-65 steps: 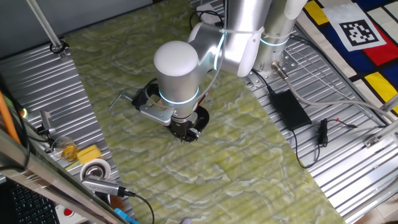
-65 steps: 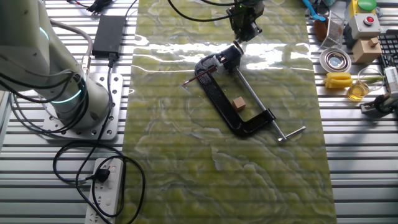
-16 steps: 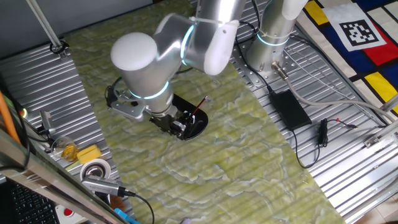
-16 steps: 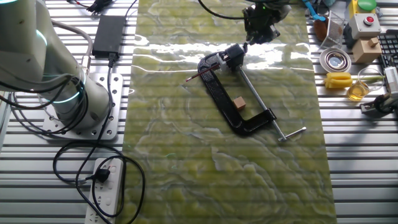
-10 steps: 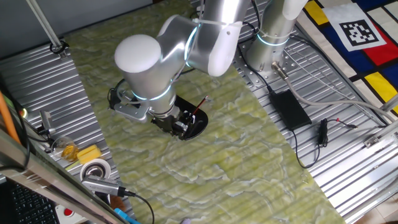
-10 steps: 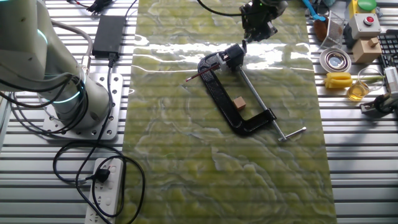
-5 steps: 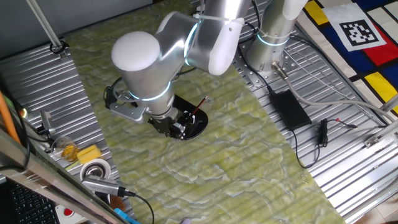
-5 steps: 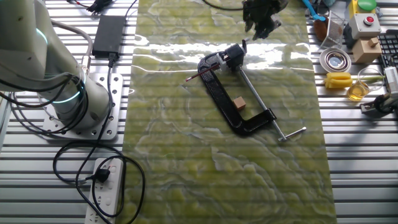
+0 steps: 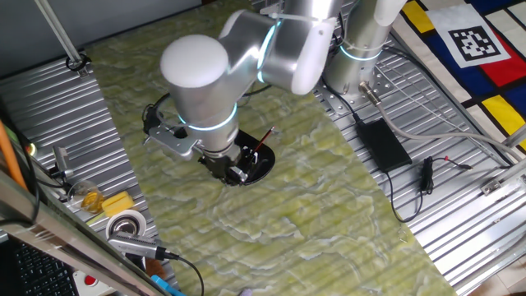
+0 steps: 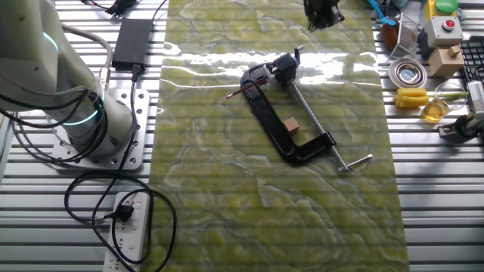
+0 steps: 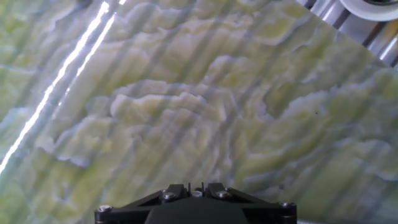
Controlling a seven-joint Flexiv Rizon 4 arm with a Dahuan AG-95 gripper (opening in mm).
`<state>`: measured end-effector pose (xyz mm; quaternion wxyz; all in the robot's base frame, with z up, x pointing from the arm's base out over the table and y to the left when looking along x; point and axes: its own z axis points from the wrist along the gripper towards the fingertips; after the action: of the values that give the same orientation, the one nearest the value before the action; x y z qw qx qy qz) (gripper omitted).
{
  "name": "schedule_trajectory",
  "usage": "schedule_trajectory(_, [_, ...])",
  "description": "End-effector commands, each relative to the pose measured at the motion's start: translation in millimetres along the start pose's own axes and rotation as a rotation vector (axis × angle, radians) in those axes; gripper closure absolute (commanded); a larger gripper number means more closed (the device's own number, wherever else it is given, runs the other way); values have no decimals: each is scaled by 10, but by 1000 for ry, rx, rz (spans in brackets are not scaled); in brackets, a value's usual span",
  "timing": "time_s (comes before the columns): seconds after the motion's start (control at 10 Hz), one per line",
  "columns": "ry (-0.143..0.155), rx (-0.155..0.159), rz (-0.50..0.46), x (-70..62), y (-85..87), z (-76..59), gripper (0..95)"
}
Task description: Sharpen the pencil with a pencil sharpener
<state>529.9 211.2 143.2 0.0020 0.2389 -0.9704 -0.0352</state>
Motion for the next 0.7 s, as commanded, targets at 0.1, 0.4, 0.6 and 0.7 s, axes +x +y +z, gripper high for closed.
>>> schedule_trajectory(0.1, [-1,20,62,-13,85,-71,950])
schedule_trajectory(0.4, [-3,38,58,26,102,-94,950])
schedule_trajectory(0.6, [-17,39,47,23,112,-98,950])
schedule_trajectory(0.7, [-19,39,36,24,116,-104,950])
